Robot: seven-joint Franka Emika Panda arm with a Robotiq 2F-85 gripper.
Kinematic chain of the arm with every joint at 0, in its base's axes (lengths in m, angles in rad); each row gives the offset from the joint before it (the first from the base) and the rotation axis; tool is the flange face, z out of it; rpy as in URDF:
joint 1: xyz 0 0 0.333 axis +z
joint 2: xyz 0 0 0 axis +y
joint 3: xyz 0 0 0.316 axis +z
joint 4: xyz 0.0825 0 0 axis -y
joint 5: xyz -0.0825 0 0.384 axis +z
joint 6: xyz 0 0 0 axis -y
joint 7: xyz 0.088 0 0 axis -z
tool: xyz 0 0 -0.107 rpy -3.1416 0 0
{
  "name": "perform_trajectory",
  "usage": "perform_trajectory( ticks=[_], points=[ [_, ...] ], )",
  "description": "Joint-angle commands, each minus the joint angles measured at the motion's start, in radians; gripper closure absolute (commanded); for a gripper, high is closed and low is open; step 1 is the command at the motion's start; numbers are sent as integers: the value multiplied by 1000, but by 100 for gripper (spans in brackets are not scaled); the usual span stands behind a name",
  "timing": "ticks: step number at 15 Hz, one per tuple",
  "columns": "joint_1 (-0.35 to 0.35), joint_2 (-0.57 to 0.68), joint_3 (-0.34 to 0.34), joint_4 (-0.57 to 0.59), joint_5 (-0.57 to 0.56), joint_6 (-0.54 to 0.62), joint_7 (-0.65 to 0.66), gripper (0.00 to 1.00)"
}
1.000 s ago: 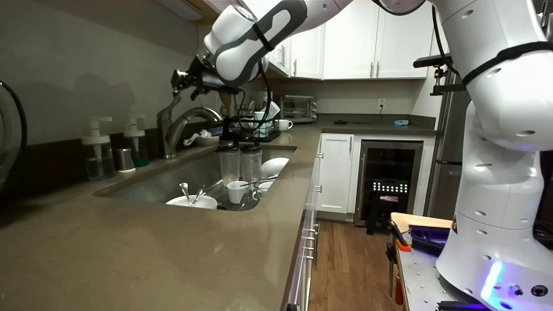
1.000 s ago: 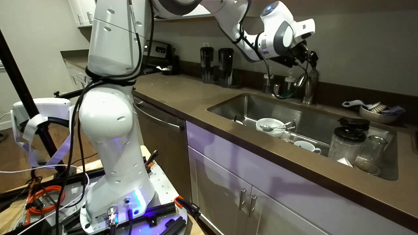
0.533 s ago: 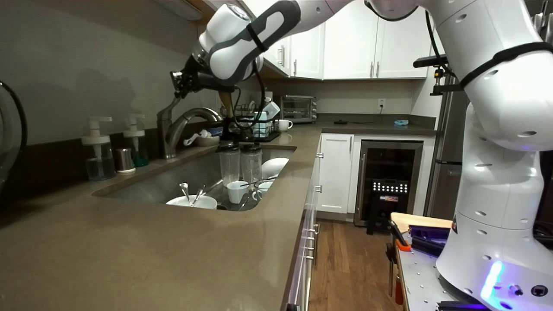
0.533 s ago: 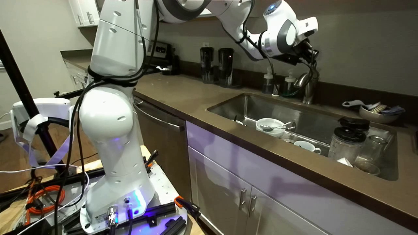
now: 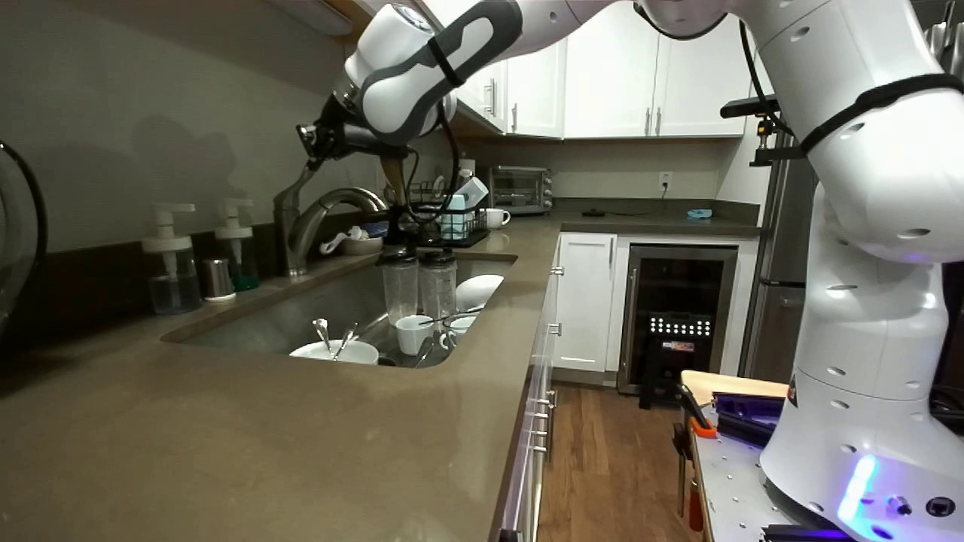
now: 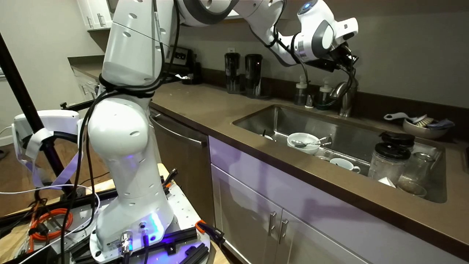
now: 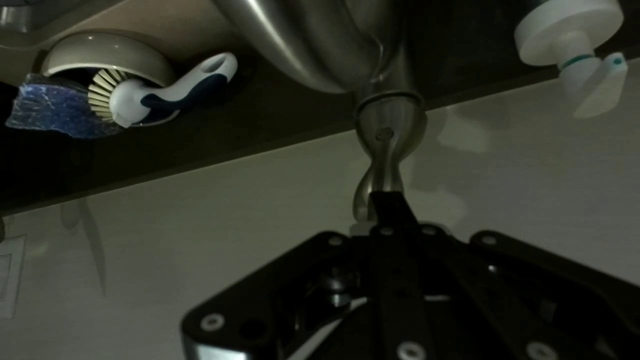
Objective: Push the tap lever backwards
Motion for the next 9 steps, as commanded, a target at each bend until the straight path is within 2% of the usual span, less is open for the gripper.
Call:
perform_trajectory(
  ticks=[1,9],
  points=[
    [-18,18,22,13,11,-29,-33,100],
    [-14,-3,14,-28,6,-19,-19,100]
  ],
)
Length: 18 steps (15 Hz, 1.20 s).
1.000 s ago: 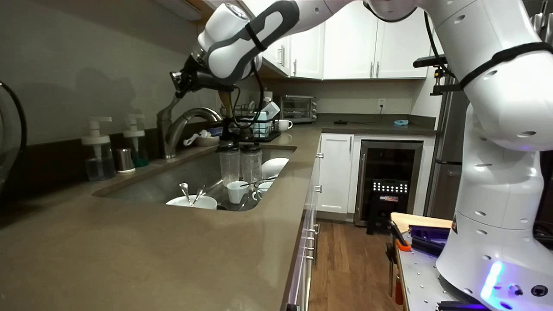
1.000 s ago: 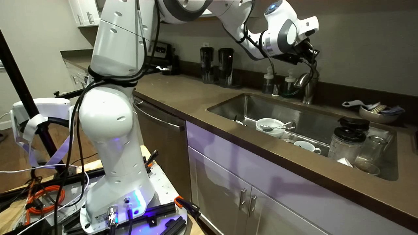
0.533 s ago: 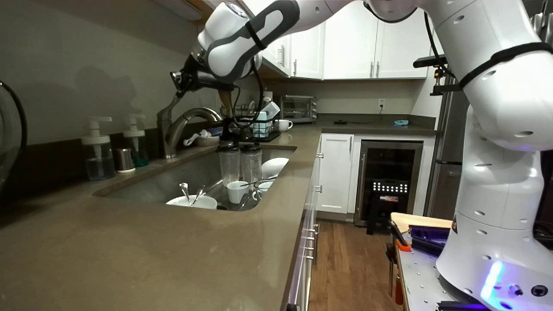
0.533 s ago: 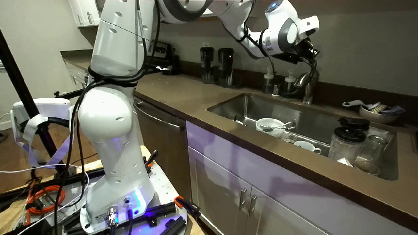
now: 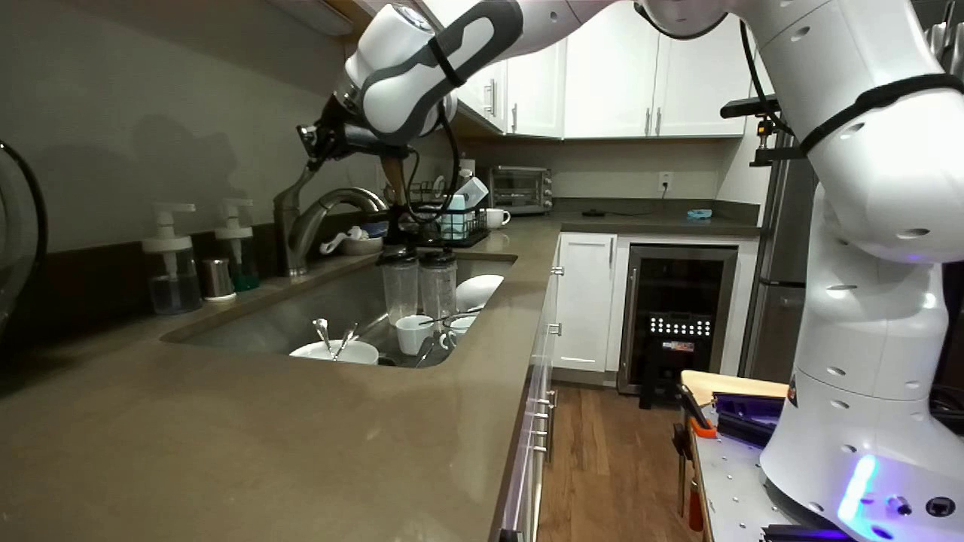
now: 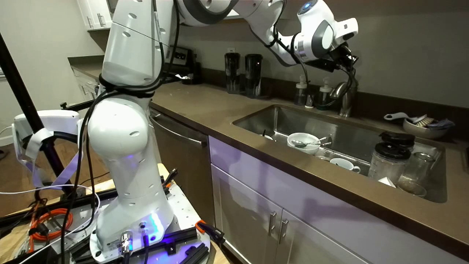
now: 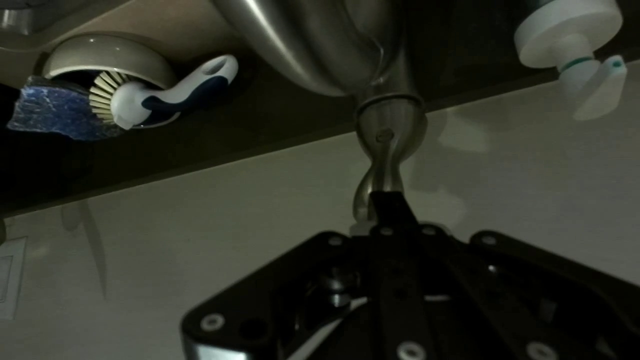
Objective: Push the tap lever backwards
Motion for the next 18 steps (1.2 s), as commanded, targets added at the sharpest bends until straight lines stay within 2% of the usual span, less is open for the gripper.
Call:
perform_trajectory(
  ticks=[1,10,14,18],
  points=[
    [-10,-3,9,-28,3,-18,-16,100],
    [-9,-41,-6,-100,-2,-8,-4,100],
    [-10,-43,-14,-151,0,32,-1,100],
    [1,-33,-25,-138,-7,65,8,100]
  ],
)
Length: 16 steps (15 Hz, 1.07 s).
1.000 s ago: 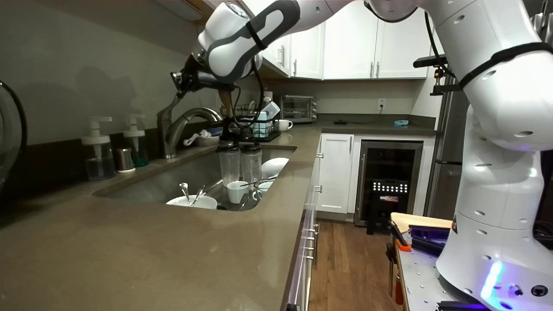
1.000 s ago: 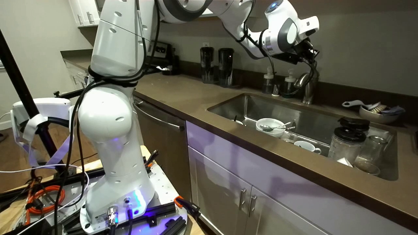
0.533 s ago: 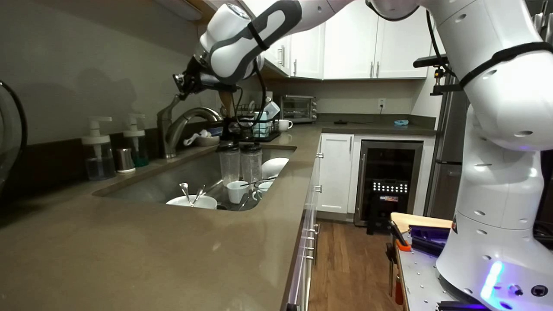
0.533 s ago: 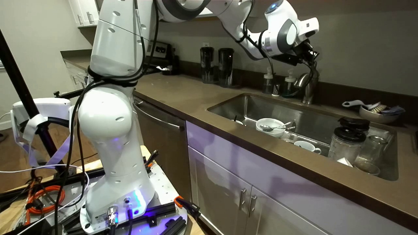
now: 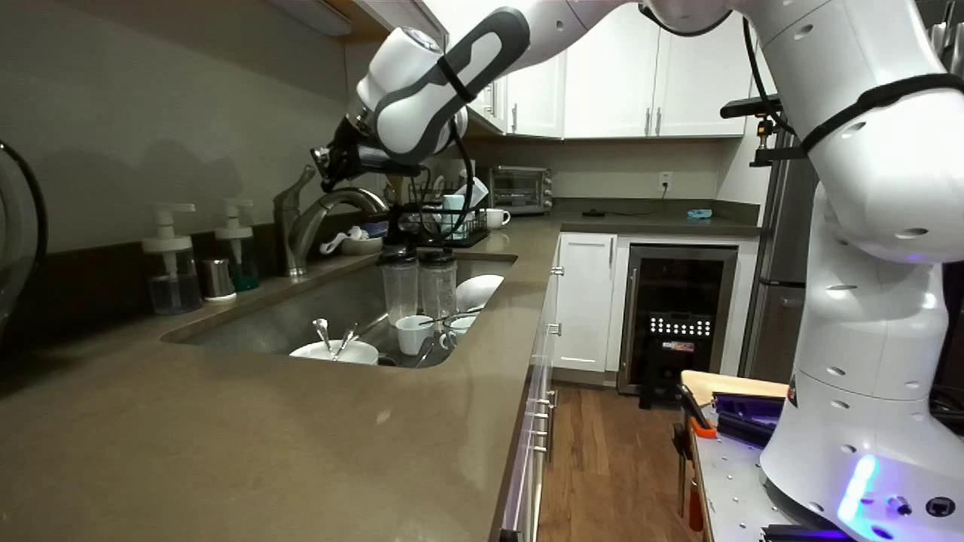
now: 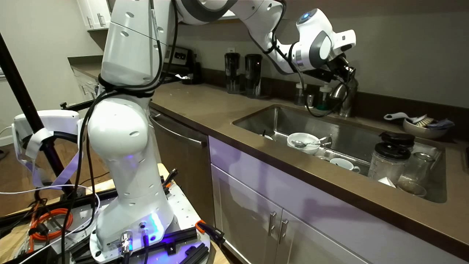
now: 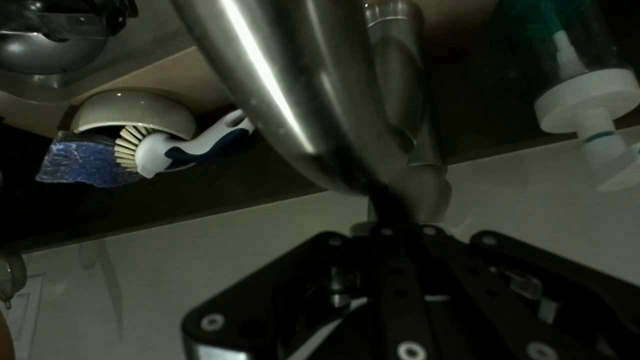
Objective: Push the tap lever backwards
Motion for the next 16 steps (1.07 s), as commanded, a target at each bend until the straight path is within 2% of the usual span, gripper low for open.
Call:
perform_trajectory(
  ticks=[1,7,11,16],
  points=[
    [12,-10,-19,-26,-15,33,15,100],
    [27,15,-20,44,-9,13,8,100],
    [38,43,-19,133,-7,-12,-1,100],
    [43,80,-22,211,-9,-85,-6,100]
  ],
)
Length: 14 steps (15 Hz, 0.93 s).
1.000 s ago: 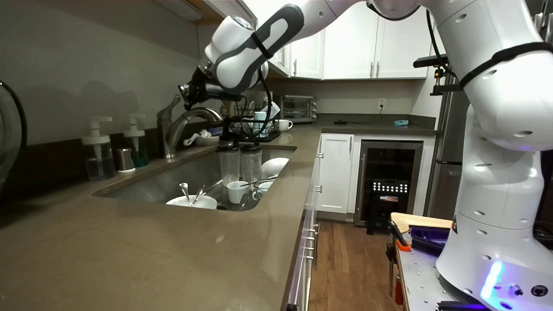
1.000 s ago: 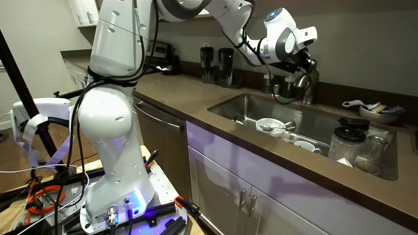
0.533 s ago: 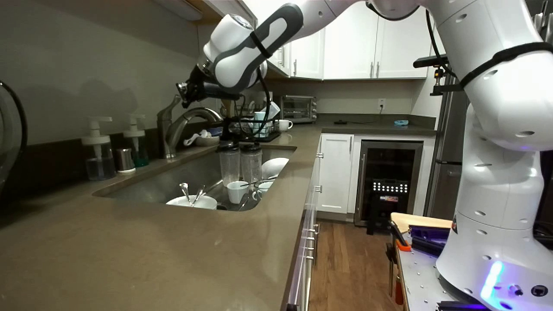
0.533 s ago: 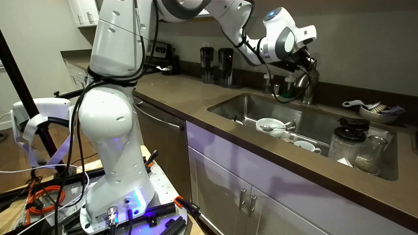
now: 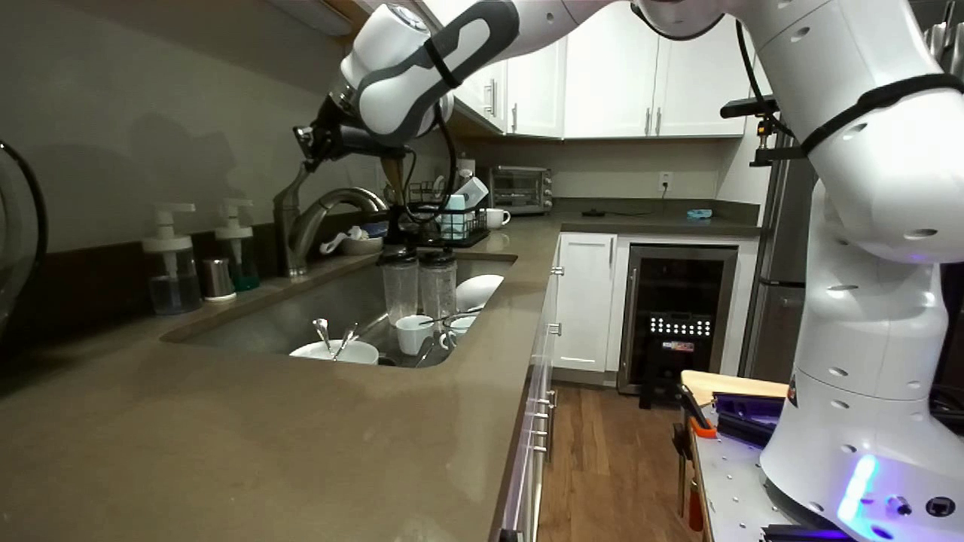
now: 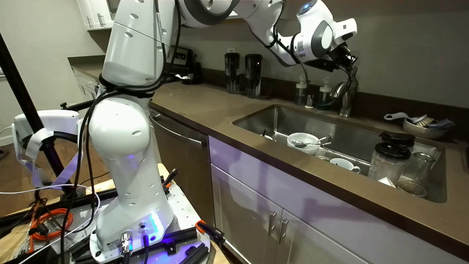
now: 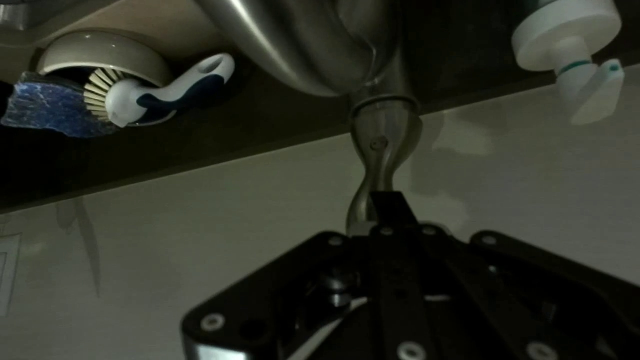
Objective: Push the tap lever backwards
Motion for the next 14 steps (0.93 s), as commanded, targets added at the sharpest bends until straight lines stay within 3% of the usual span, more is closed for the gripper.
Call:
perform_trajectory(
  ticks=[1,14],
  points=[
    [7,56,-8,102,-6,-40,-7,100],
    [-5,224,-7,331,12,-14,10,100]
  ],
)
